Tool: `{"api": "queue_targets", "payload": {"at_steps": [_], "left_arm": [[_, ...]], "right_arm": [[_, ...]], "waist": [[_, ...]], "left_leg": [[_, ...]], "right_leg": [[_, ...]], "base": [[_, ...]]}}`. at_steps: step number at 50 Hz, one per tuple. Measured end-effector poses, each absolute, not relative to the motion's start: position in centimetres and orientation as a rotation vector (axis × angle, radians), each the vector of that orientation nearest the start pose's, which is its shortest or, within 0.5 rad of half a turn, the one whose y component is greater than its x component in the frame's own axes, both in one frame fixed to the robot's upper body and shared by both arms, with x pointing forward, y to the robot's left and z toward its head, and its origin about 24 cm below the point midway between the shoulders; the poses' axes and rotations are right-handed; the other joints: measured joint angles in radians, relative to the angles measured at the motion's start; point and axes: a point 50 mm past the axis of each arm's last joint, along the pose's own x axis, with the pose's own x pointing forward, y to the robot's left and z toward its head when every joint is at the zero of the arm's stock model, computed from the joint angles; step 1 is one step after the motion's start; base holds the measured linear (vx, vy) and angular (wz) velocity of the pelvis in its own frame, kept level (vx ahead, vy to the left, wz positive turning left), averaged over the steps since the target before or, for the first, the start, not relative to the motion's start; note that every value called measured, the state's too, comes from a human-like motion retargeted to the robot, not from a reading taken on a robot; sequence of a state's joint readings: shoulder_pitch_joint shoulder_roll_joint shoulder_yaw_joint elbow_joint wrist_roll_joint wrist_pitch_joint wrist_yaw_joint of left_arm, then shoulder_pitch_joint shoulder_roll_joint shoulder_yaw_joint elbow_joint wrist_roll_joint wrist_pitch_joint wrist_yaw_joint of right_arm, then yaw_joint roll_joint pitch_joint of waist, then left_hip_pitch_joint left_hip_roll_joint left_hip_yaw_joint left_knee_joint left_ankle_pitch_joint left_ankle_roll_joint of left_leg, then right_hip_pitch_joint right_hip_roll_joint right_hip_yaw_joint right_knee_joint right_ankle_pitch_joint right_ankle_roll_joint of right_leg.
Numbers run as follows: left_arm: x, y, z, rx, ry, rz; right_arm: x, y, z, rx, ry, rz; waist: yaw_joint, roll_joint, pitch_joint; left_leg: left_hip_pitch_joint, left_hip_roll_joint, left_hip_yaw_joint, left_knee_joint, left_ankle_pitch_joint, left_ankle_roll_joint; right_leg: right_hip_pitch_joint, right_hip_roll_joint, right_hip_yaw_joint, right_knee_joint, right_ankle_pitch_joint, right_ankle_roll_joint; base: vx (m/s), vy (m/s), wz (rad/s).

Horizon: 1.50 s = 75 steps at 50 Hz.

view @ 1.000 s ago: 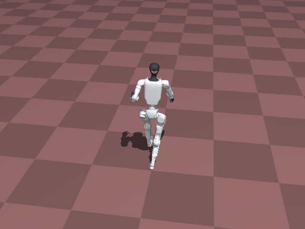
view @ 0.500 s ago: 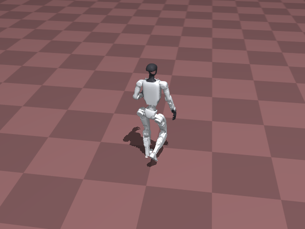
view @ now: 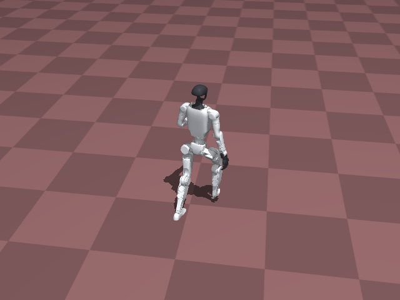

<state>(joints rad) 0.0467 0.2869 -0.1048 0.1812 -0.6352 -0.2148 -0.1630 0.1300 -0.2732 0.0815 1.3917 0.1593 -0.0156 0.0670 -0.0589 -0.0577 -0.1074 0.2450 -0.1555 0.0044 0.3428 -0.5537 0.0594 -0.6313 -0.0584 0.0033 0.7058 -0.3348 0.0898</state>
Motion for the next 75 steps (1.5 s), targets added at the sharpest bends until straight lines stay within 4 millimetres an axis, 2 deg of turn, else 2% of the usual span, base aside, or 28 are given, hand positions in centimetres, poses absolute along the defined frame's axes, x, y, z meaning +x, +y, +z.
{"api": "queue_targets", "payload": {"at_steps": [4, 7, 10, 13, 17, 20, 23, 25, 27, 30, 33, 37, 40, 43, 46, 48, 51, 54, 57, 61, 65, 70, 75], "left_arm": [[22.1, 19.4, -0.7, -0.321, 0.113, -0.102], [21.4, 19.5, -1.5, -0.276, 0.16, -0.102], [20.6, 19.5, -1.8, -0.241, 0.186, -0.113], [20.5, 19.7, -1.4, -0.201, 0.182, -0.117], [19.8, 20.2, -1.0, -0.153, 0.183, -0.102], [18.7, 20.6, -1.5, -0.122, 0.212, -0.079], [17.4, 20.8, -2.4, -0.095, 0.261, -0.065], [16.4, 20.8, -3.2, -0.077, 0.307, -0.063], [15.7, 21.0, -4.0, -0.046, 0.353, -0.059], [14.5, 20.9, -5.4, 0.0, 0.434, -0.066], [13.9, 20.9, -6.6, 0.061, 0.499, -0.077], [14.4, 20.7, -7.6, 0.144, 0.546, -0.098], [16.0, 20.6, -7.3, 0.208, 0.521, -0.111], [18.5, 20.1, -5.8, 0.266, 0.427, -0.128], [21.5, 19.1, -3.3, 0.317, 0.287, -0.163], [23.3, 18.0, -1.2, 0.345, 0.181, -0.202], [25.7, 15.7, 2.0, 0.377, 0.025, -0.289], [27.2, 12.9, 4.9, 0.406, -0.116, -0.408], [28.1, 9.8, 7.5, 0.438, -0.234, -0.545], [28.4, 5.9, 10.2, 0.484, -0.358, -0.743], [27.9, 2.6, 12.3, 0.52, -0.447, -0.923], [26.9, 0.2, 14.2, 0.528, -0.516, -1.087], [26.0, -0.5, 15.4, 0.496, -0.553, -1.173]], "right_arm": [[2.8, -25.2, -16.7, -0.135, 1.385, -0.181], [6.2, -25.2, -16.2, -0.16, 1.274, -0.174], [9.3, -25.7, -15.4, -0.179, 1.16, -0.186], [13.0, -26.3, -13.9, -0.187, 1.025, -0.212], [17.6, -27.0, -11.3, -0.199, 0.837, -0.238], [20.2, -26.7, -9.4, -0.213, 0.711, -0.211], [22.1, -25.6, -7.8, -0.235, 0.608, -0.135], [22.8, -24.4, -7.3, -0.253, 0.564, -0.068], [23.4, -23.3, -6.9, -0.278, 0.541, 0.008], [23.0, -21.7, -7.6, -0.319, 0.563, 0.111], [21.5, -20.6, -9.3, -0.357, 0.651, 0.202], [17.7, -20.0, -12.6, -0.385, 0.854, 0.283], [13.6, -20.3, -14.8, -0.396, 1.041, 0.311], [9.3, -21.2, -16.3, -0.395, 1.217, 0.311], [5.7, -22.0, -17.0, -0.384, 1.348, 0.292], [3.9, -22.6, -17.1, -0.372, 1.402, 0.27], [2.5, -23.4, -17.0, -0.347, 1.429, 0.224], [2.5, -24.0, -16.8, -0.318, 1.404, 0.171], [3.5, -24.4, -16.4, -0.289, 1.339, 0.126], [5.8, -24.7, -15.6, -0.266, 1.22, 0.102], [8.6, -24.2, -14.6, -0.248, 1.098, 0.132], [11.1, -22.9, -13.6, -0.217, 0.998, 0.195], [12.6, -22.1, -13.2, -0.188, 0.967, 0.24]], "waist": [[-0.004, 0.05, 0.006], [0.005, 0.119, 0.002], [0.032, 0.139, -0.002], [0.065, 0.145, -0.004], [0.105, 0.112, 0.007], [0.127, 0.088, 0.014], [0.136, 0.063, 0.017], [0.146, 0.068, 0.016], [0.139, 0.044, 0.019], [0.139, 0.053, 0.013], [0.133, 0.056, 0.009], [0.127, 0.055, 0.012], [0.129, 0.052, 0.019], [0.134, 0.049, 0.031], [0.141, 0.047, 0.044], [0.145, 0.047, 0.054], [0.146, 0.048, 0.069], [0.143, 0.054, 0.086], [0.134, 0.062, 0.105], [0.116, 0.076, 0.131], [0.102, 0.092, 0.157], [0.099, 0.11, 0.189], [0.109, 0.11, 0.215]], "left_leg": [[-0.12, 0.113, 0.028, 0.391, 0.043, -0.053], [-0.271, 0.257, 0.049, 0.701, 0.093, -0.082], [-0.39, 0.355, 0.089, 0.888, 0.077, -0.052], [-0.514, 0.416, 0.108, 0.959, -0.018, -0.006], [-0.614, 0.382, 0.116, 0.846, -0.12, 0.028], [-0.635, 0.314, 0.09, 0.664, -0.144, 0.025], [-0.614, 0.224, 0.022, 0.459, -0.103, 0.013], [-0.612, 0.198, -0.031, 0.407, -0.089, 0.002], [-0.541, 0.146, -0.068, 0.271, -0.031, 0.004], [-0.51, 0.141, -0.094, 0.261, -0.04, 0.009], [-0.457, 0.139, -0.092, 0.221, -0.052, 0.025], [-0.38, 0.134, -0.084, 0.157, -0.053, 0.039], [-0.322, 0.129, -0.082, 0.111, -0.048, 0.045], [-0.268, 0.124, -0.083, 0.069, -0.042, 0.048], [-0.217, 0.121, -0.085, 0.035, -0.039, 0.049], [-0.186, 0.12, -0.087, 0.019, -0.039, 0.049], [-0.146, 0.118, -0.088, 0.006, -0.044, 0.05], [-0.117, 0.118, -0.087, 0.008, -0.054, 0.05], [-0.103, 0.12, -0.082, 0.025, -0.069, 0.049], [-0.106, 0.121, -0.075, 0.069, -0.094, 0.047], [-0.125, 0.123, -0.074, 0.116, -0.117, 0.045], [-0.16, 0.118, -0.09, 0.152, -0.135, 0.041], [-0.204, 0.106, -0.087, 0.144, -0.136, 0.044]], "right_leg": [[0.067, 0.078, -0.046, 0.027, -0.032, -0.065], [0.114, 0.171, -0.093, -0.039, -0.03, -0.11], [0.148, 0.213, -0.1, -0.057, -0.057, -0.128], [0.207, 0.242, -0.095, -0.137, -0.053, -0.129], [0.309, 0.232, -0.057, -0.243, -0.047, -0.11], [0.372, 0.216, -0.02, -0.297, -0.043, -0.089], [0.427, 0.196, 0.022, -0.356, -0.032, -0.066], [0.436, 0.209, 0.047, -0.348, -0.039, -0.059], [0.495, 0.181, 0.075, -0.425, -0.022, -0.05], [0.519, 0.194, 0.098, -0.426, -0.038, -0.051], [0.564, 0.191, 0.116, -0.463, -0.042, -0.054], [0.638, 0.179, 0.127, -0.528, -0.03, -0.054], [0.695, 0.168, 0.127, -0.578, -0.015, -0.052], [0.751, 0.159, 0.128, -0.626, 0.005, -0.048], [0.804, 0.153, 0.131, -0.671, 0.025, -0.044], [0.837, 0.15, 0.133, -0.697, 0.037, -0.041], [0.882, 0.146, 0.14, -0.73, 0.052, -0.032], [0.91, 0.146, 0.148, -0.739, 0.056, -0.022], [0.925, 0.149, 0.161, -0.739, 0.055, -0.01], [0.929, 0.153, 0.184, -0.736, 0.056, 0.005], [0.905, 0.163, 0.215, -0.71, 0.052, 0.021], [0.83, 0.18, 0.268, -0.639, 0.04, 0.047], [0.704, 0.195, 0.318, -0.529, 0.018, 0.085]], "base": [[0.49, -0.15, -0.22], [0.43, -0.13, -0.27], [0.4, -0.12, -0.29], [0.36, -0.09, -0.29], [0.33, -0.05, -0.37], [0.31, -0.01, -0.57], [0.29, 0.01, -0.69], [0.25, 0.03, -0.78], [0.26, 0.04, -0.58], [0.21, 0.05, -0.56], [0.19, 0.04, -0.38], [0.15, 0.03, -0.24], [0.1, 0.02, -0.16], [0.07, 0.01, -0.13], [0.03, 0.0, -0.1], [0.02, 0.0, -0.22], [0.0, 0.0, -0.29], [-0.02, 0.01, -0.38], [-0.03, 0.02, -0.48], [-0.06, 0.03, -0.58], [-0.09, 0.06, -0.72], [-0.13, 0.09, -0.89], [-0.18, 0.11, -1.03]]}}
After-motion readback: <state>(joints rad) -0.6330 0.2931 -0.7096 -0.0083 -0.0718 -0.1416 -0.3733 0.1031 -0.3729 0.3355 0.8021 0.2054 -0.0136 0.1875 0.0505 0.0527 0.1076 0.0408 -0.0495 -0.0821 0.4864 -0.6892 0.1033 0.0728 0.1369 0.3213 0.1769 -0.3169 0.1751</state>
